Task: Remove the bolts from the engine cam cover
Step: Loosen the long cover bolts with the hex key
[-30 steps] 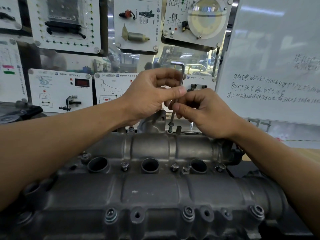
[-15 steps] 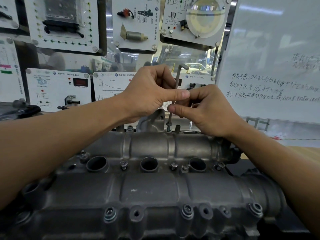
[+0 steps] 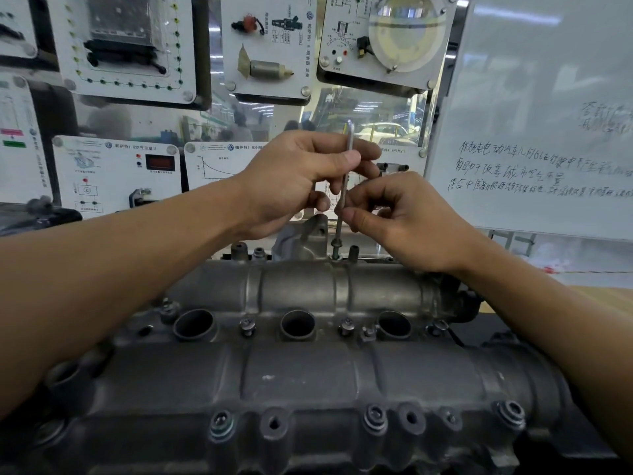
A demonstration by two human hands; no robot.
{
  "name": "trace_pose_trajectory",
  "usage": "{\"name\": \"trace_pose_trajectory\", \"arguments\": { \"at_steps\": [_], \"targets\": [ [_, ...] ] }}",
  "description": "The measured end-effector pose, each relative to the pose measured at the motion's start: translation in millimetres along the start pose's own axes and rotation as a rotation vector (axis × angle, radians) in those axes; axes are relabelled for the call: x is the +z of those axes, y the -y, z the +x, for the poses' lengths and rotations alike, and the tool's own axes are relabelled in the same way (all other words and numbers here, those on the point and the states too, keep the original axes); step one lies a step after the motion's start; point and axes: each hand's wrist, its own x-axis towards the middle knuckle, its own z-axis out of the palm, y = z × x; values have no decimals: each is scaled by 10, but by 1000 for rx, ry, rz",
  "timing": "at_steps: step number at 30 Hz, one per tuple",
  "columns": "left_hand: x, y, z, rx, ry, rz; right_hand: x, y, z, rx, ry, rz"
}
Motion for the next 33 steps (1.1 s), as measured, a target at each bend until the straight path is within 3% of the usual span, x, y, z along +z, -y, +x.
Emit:
{"name": "trace_pose_trajectory", "arguments": {
  "at_steps": [9, 14, 20, 25, 33],
  "targets": [
    [48, 56, 25, 182, -89, 12, 37, -9, 36, -59, -57, 71],
    [-57, -16, 50, 28, 1, 28, -12, -12, 53, -7, 65, 36],
    [-113, -244, 4, 86, 34, 227, -153, 168, 104, 47, 188, -39],
    [-364, -565, 8, 151, -55, 60, -174, 523, 429, 9, 34, 62],
    [-667, -155, -289, -10, -156, 147, 492, 457, 477, 106, 2, 99]
  ]
}}
